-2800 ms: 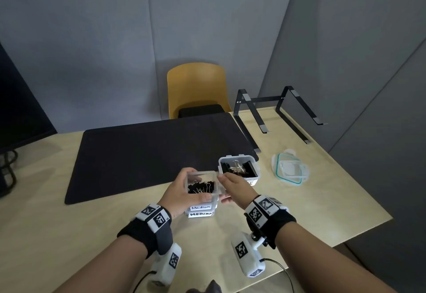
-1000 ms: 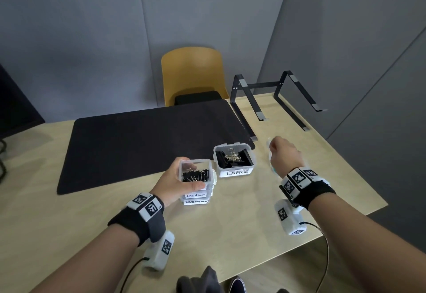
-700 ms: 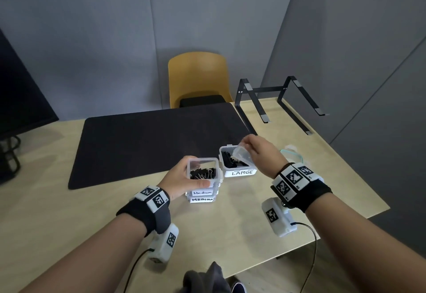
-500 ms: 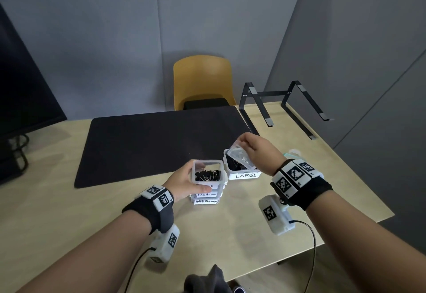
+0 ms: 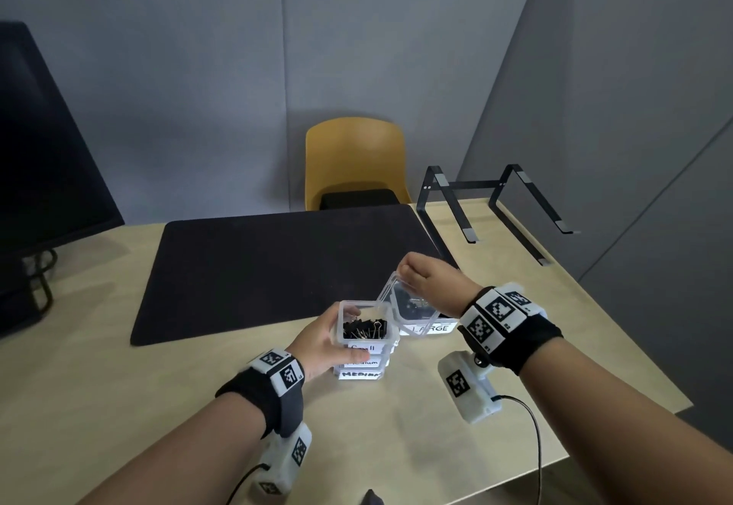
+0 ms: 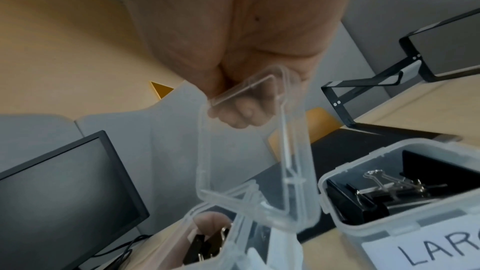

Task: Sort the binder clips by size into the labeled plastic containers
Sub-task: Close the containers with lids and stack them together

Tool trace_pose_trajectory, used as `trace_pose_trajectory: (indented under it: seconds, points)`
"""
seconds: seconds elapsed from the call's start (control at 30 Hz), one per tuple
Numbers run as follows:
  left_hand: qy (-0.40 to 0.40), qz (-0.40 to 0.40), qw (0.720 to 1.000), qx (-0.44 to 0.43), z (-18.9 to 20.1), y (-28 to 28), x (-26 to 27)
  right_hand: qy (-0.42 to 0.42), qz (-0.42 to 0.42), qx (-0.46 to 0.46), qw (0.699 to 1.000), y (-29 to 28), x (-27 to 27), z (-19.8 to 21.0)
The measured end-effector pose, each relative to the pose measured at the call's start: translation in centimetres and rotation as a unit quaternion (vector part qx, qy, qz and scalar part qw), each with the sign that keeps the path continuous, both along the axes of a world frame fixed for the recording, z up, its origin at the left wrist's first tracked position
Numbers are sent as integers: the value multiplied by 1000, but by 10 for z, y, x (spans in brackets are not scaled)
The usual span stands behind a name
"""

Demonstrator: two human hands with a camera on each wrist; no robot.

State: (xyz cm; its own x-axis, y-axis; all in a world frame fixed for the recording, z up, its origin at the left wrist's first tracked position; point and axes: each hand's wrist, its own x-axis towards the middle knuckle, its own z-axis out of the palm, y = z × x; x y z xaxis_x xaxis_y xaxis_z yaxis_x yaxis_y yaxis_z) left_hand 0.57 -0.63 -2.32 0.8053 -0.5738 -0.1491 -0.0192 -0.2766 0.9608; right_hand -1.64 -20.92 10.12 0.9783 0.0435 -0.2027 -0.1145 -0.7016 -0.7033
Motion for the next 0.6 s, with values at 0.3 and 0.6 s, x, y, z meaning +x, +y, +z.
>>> trace_pose_trajectory:
  seconds: [0.3, 0.6]
  points:
    - [20, -3, 1000, -17, -5, 1, 1, 27, -30, 16, 999, 8, 10, -18]
    - [40, -2, 998, -42, -5, 0, -1, 40, 40, 0, 998, 9, 4, -23]
